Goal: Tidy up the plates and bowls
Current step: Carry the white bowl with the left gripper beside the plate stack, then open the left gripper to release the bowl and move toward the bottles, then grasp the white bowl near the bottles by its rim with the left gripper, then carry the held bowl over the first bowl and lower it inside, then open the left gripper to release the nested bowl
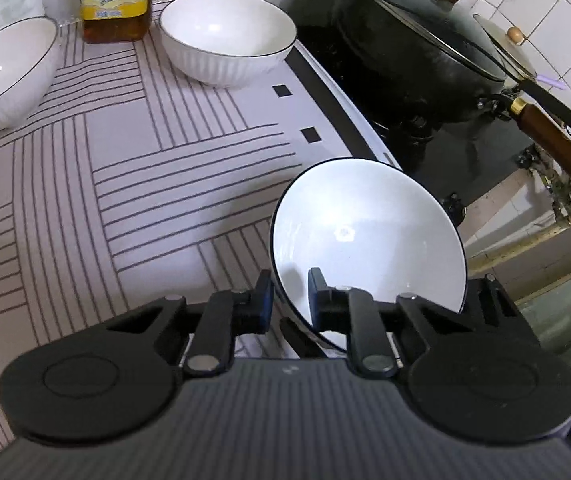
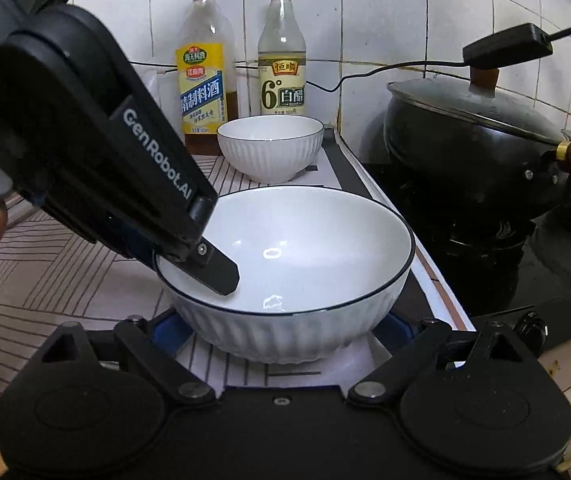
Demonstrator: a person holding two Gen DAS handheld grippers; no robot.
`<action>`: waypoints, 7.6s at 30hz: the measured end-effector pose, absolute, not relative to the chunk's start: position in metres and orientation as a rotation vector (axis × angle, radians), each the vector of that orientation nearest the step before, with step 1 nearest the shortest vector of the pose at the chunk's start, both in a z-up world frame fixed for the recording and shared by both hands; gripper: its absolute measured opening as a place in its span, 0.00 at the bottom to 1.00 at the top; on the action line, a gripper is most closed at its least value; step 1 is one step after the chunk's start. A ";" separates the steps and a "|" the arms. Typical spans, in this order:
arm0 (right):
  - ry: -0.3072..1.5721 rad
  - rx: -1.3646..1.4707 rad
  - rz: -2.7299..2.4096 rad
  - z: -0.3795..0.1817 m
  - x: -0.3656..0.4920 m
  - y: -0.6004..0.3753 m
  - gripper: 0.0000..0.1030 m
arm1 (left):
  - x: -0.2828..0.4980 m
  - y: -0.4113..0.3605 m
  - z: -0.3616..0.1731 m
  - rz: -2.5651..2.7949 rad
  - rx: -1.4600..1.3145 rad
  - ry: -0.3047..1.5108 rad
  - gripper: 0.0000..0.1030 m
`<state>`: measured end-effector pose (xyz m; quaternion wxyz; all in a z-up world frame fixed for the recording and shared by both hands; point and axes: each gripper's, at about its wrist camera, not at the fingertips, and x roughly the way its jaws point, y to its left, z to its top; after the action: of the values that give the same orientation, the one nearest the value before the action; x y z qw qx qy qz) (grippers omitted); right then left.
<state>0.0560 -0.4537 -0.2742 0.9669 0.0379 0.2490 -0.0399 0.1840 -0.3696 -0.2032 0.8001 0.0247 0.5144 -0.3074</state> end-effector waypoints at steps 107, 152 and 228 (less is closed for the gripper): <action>0.415 0.548 -0.235 -0.197 0.187 -0.463 0.52 | 0.319 -0.328 -0.114 -0.553 0.135 1.031 0.54; 0.693 0.760 -0.274 -0.205 0.233 -0.471 0.17 | 0.309 -0.342 -0.139 -0.527 0.211 1.071 0.11; 0.906 0.287 0.157 -0.181 0.199 -0.350 0.19 | 0.236 -0.197 -0.153 -0.262 -0.064 1.465 0.21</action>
<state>0.1990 -0.3495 -0.1811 0.8862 0.1382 0.4358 0.0753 0.2357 -0.1972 -0.1527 0.7353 -0.0292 0.6665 -0.1192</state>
